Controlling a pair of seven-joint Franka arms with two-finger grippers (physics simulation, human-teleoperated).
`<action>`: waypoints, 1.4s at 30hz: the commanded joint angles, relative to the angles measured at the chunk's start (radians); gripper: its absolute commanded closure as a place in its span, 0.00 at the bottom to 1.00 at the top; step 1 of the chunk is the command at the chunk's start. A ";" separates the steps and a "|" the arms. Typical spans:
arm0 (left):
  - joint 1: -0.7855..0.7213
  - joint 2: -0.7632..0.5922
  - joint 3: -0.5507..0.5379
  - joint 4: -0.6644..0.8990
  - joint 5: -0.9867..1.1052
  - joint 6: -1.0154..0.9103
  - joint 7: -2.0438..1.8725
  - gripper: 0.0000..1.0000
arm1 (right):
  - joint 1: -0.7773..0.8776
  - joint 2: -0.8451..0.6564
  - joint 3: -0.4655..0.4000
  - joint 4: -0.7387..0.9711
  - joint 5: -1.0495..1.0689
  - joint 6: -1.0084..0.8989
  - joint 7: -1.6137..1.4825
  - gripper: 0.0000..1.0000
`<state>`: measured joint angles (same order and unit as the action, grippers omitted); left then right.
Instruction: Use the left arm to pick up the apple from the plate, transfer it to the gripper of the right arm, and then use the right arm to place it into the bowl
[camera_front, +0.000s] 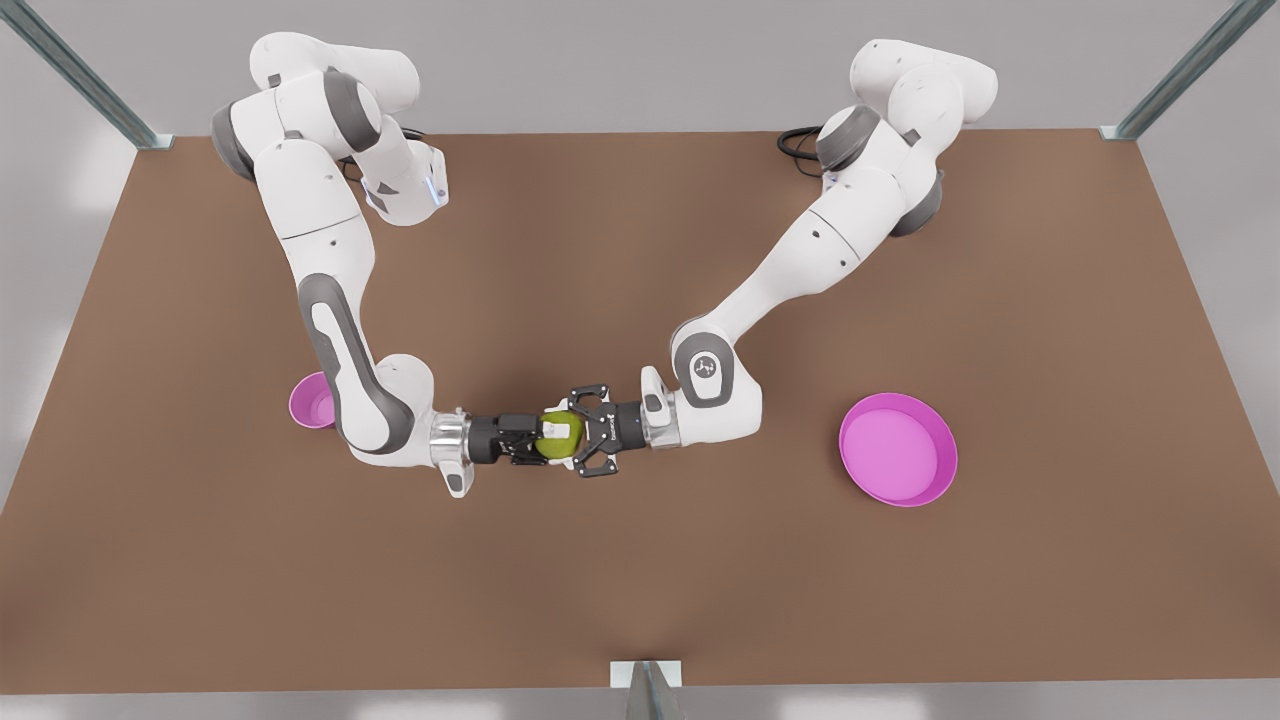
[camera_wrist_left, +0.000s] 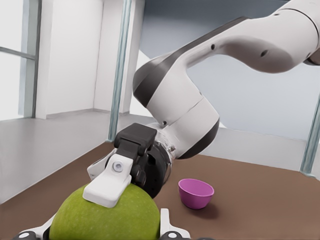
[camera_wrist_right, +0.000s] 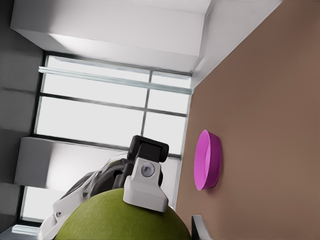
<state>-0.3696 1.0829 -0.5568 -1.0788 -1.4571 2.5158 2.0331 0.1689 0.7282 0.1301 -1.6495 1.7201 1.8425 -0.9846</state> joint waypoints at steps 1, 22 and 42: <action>0.000 -0.003 -0.006 0.000 0.003 -0.003 0.038 0.01 | 0.000 -0.001 0.000 0.000 0.001 0.000 -0.054 0.22; 0.029 -0.006 -0.017 0.000 0.003 -0.005 0.021 0.00 | -0.029 -0.004 -0.012 0.002 -0.042 -0.011 -0.057 0.21; 0.215 -1.034 0.598 -0.486 1.448 -0.865 -2.025 0.00 | -0.526 -0.115 -0.001 -0.027 -0.936 -0.258 -0.057 0.21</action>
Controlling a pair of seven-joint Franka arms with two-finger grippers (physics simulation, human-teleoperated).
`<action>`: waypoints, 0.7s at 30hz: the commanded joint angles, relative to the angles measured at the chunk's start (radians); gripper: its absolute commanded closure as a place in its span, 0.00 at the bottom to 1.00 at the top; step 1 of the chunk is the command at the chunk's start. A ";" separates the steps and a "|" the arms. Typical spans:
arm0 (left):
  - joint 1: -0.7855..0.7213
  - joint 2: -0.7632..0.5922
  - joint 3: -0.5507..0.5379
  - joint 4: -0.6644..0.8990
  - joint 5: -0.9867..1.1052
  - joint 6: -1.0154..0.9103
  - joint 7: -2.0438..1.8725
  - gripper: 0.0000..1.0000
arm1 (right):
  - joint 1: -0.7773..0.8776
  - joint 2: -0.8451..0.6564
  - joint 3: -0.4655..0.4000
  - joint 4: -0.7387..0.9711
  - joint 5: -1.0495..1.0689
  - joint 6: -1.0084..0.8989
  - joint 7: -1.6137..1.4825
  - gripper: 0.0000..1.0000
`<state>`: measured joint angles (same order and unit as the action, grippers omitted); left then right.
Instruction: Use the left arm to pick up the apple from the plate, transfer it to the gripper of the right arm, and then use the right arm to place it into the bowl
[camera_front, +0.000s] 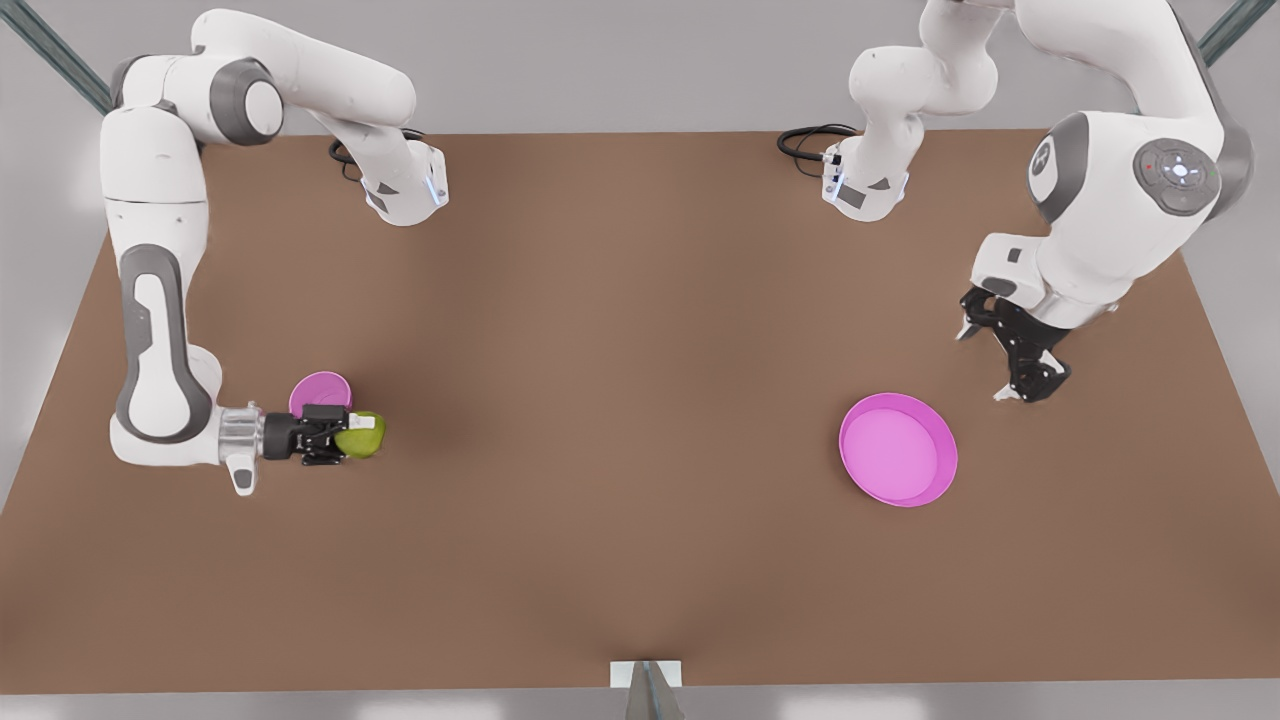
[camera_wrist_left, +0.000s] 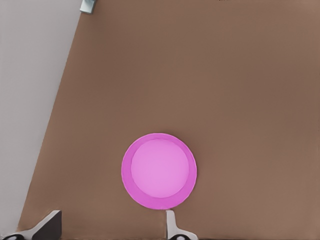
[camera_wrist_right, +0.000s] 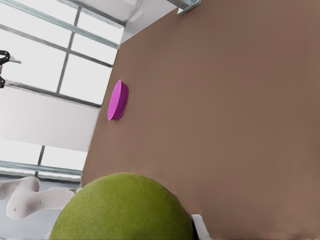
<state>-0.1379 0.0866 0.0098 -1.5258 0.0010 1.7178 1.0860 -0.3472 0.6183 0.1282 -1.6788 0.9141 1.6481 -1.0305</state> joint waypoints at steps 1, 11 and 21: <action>-0.020 -0.005 0.029 0.016 -0.010 -0.080 -1.081 0.00 | -0.018 -0.015 0.001 -0.009 -0.176 -0.064 -0.014 0.21; -0.017 0.053 0.029 0.084 -0.007 -0.127 -1.088 0.00 | -0.095 -0.077 0.001 -0.035 -0.463 -0.062 -0.072 0.21; -0.022 0.067 0.027 0.085 -0.010 -0.156 -1.129 0.00 | -0.095 -0.104 0.051 -0.110 -0.655 0.163 -0.160 0.21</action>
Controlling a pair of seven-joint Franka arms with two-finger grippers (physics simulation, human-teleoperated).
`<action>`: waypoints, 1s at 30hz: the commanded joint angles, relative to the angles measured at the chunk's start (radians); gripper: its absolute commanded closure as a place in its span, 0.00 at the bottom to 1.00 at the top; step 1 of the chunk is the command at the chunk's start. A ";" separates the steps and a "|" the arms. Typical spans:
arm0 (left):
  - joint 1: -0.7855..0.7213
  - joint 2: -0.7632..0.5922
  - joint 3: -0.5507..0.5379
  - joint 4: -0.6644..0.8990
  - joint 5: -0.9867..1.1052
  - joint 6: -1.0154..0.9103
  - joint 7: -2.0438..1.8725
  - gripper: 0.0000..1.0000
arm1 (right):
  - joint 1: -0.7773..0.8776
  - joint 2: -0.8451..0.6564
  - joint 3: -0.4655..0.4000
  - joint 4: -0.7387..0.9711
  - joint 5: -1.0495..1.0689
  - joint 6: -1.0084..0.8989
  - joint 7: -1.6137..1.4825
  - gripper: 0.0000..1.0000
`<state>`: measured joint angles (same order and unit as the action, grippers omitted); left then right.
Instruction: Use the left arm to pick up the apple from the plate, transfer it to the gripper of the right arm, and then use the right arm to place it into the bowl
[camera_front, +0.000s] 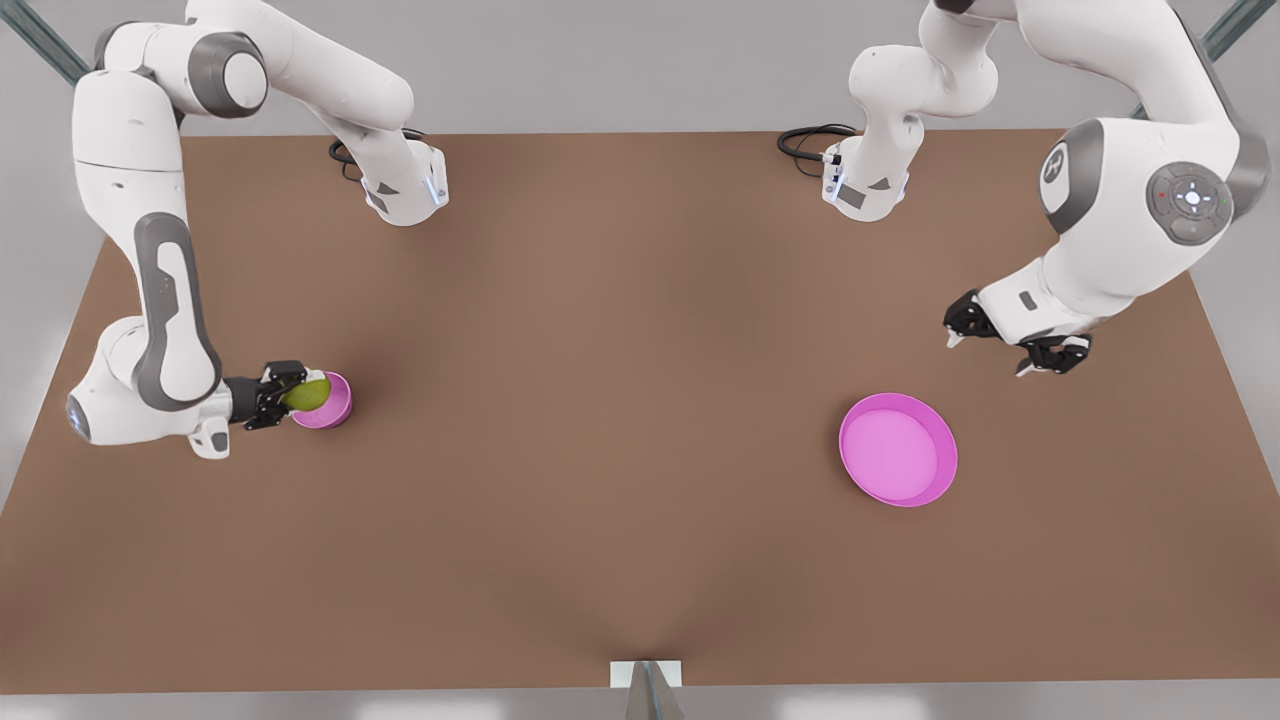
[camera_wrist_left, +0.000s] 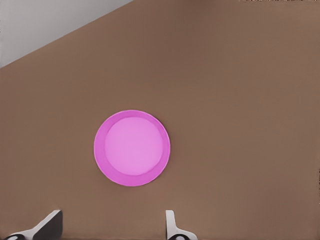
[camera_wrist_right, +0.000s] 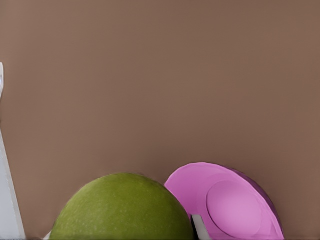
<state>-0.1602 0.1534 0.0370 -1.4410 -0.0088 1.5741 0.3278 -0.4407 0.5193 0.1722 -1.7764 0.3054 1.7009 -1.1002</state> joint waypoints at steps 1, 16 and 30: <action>0.001 0.000 0.000 0.001 0.000 -0.013 -0.369 0.00 | -0.001 -0.005 0.007 -0.027 -0.063 0.151 -0.095 0.21; -0.007 0.006 0.000 0.001 0.000 -0.013 -0.371 0.00 | -0.001 -0.044 0.009 -0.086 -0.071 0.237 -0.110 0.00; -0.018 0.061 0.001 0.028 -0.005 -0.003 -0.412 0.00 | 0.587 -0.418 -0.297 0.296 -0.304 -0.116 1.074 0.00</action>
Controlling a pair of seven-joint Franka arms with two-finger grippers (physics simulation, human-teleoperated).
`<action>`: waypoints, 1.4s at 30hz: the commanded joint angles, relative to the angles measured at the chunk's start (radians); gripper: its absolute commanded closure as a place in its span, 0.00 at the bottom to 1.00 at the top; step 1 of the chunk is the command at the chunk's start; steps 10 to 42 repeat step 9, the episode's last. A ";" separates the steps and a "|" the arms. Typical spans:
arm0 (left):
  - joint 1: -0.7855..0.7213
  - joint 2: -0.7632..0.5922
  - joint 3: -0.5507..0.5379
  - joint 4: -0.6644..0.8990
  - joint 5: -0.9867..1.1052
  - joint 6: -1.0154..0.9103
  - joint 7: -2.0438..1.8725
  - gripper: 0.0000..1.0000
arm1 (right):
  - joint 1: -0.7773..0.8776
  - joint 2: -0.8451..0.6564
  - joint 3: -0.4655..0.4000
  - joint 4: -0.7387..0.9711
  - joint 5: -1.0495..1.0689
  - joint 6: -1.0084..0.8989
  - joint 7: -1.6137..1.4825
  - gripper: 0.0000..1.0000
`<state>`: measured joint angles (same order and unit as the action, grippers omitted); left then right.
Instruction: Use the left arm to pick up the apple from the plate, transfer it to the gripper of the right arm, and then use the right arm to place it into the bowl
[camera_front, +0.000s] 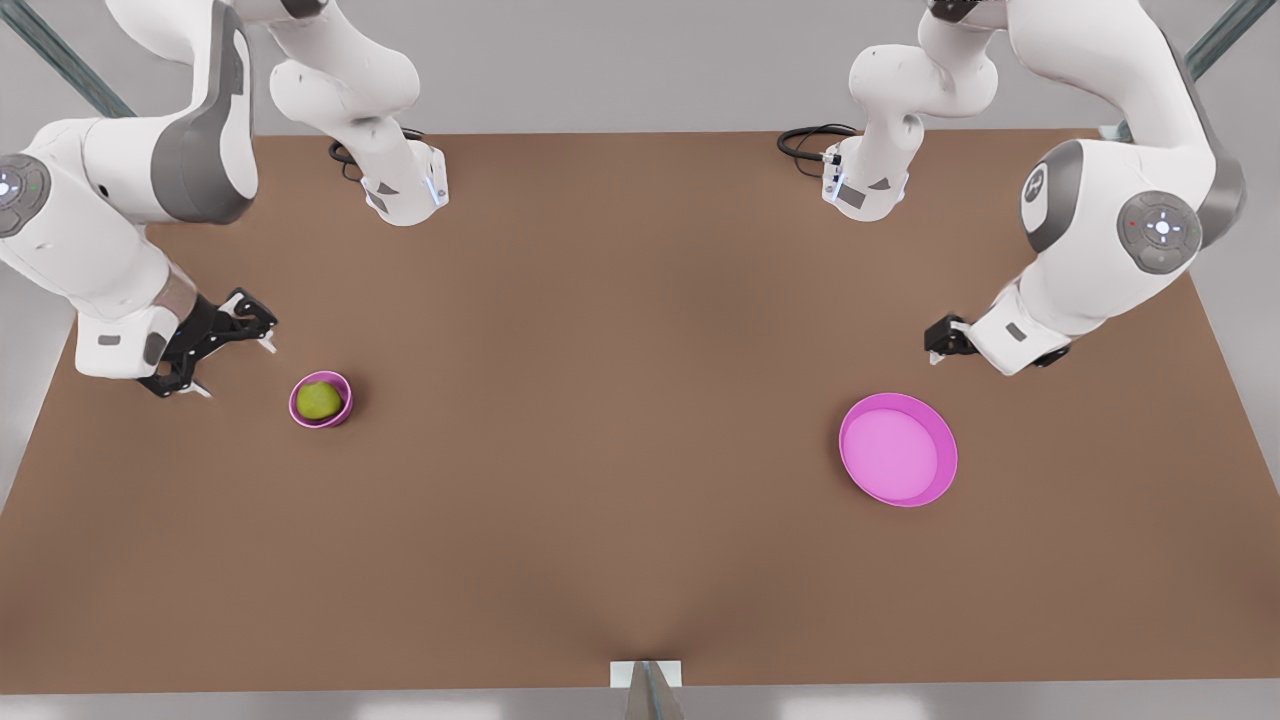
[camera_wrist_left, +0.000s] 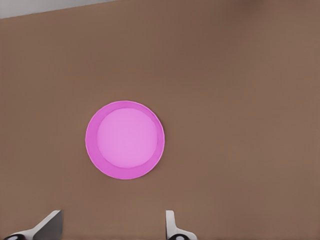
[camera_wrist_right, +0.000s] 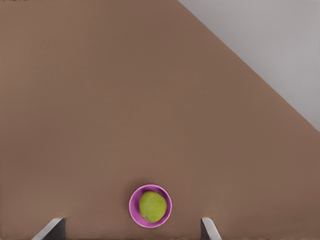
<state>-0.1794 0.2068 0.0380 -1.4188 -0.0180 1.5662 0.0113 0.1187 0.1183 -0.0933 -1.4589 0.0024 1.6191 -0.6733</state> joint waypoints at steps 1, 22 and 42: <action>0.001 0.025 0.000 0.018 0.004 0.008 -0.094 0.00 | -0.068 -0.015 0.051 -0.008 -0.002 -0.038 0.650 0.00; 0.000 0.078 0.000 0.058 0.004 0.029 -0.093 0.00 | -0.106 0.024 0.113 0.006 -0.024 -0.019 0.778 0.00; 0.000 0.078 0.000 0.058 0.004 0.029 -0.093 0.00 | -0.106 0.024 0.113 0.006 -0.024 -0.019 0.778 0.00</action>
